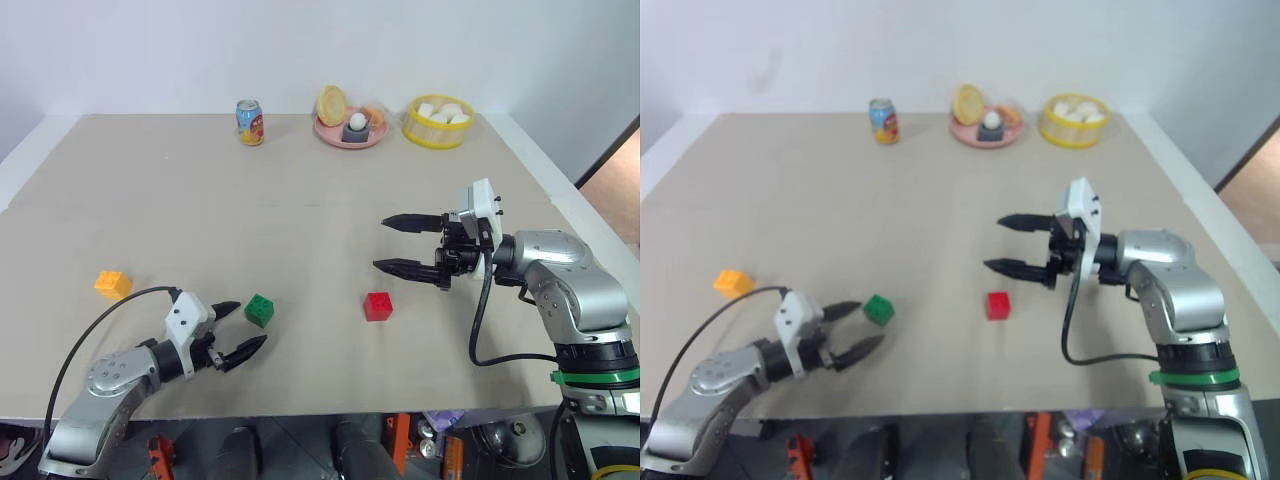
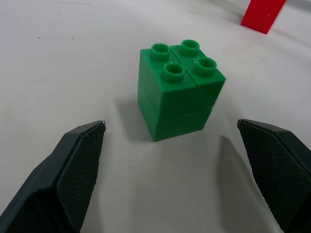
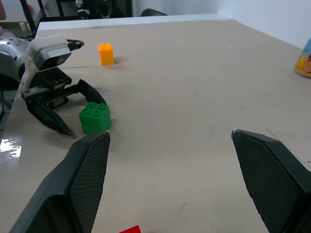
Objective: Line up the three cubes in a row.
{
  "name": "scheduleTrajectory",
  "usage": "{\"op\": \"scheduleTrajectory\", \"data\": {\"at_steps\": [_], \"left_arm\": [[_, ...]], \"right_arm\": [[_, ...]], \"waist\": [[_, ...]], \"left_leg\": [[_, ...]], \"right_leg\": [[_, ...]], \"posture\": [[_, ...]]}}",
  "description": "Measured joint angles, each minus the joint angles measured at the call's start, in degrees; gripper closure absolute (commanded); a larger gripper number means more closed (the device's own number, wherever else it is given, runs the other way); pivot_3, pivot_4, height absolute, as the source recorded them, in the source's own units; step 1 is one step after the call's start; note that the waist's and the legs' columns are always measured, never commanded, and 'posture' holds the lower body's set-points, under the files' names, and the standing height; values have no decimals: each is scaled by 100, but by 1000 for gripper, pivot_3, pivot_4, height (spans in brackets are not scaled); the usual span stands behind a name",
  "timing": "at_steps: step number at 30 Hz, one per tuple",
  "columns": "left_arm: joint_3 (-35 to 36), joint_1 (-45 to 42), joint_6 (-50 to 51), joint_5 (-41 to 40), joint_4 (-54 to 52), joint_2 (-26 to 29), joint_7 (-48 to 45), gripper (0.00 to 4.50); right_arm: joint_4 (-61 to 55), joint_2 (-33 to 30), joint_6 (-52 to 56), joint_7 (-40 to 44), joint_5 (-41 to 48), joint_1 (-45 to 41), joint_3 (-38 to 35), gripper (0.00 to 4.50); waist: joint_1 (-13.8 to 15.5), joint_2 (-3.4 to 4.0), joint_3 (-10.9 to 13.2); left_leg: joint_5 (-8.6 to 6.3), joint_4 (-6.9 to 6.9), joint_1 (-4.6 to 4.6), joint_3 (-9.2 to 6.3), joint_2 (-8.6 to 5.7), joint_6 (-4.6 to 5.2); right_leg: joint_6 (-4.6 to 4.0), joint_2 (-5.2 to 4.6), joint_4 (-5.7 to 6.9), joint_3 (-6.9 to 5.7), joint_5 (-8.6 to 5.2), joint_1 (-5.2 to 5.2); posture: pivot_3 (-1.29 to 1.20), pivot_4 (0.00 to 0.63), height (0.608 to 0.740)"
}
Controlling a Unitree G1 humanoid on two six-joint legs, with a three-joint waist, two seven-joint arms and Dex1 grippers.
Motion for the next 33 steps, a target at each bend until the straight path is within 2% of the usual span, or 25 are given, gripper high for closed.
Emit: {"op": "scheduleTrajectory", "data": {"at_steps": [9, 18, 25, 28, 33], "left_arm": [[-218, -162, -61, 281, 83, -228, 307, 0], [-345, -460, 588, 351, -22, -509, 884, 0], [-327, -482, 856, 255, -138, -396, 918, 0], [-292, -458, 853, 251, -159, -313, 842, 752], [-217, -466, 796, 258, -125, -222, 822, 2555]], "right_arm": [[-33, -5, 13, -84, 75, 14, -3, 369], [-44, -5, 30, -178, 114, 74, -2, 369], [-10, -3, -79, -160, 68, 25, 41, 369], [89, 4, -125, -150, 26, -56, 62, 326], [226, 15, -166, -118, 8, -170, 64, 326]], "waist": [[44, 1, -1], [111, 4, -3], [107, 4, -3], [108, 4, -3], [132, 4, -3]], "left_leg": [[1, 9, 3, 0, -2, 0], [3, 14, 12, -4, -6, 3], [1, 25, 16, -4, -8, -1], [4, 24, 16, -3, -8, 4], [-3, 2, 10, -3, -7, -4]], "right_leg": [[1, -3, 0, 0, 2, 12], [-3, -3, 0, 0, 11, 15], [-12, -6, -4, 0, 17, 14], [-12, -6, -4, 1, 18, 13], [-2, -5, -6, 0, 1, 8]], "posture": [[0, 150, 740], [0, 150, 740], [0, 150, 740], [0, 150, 740], [0, 150, 740]]}}
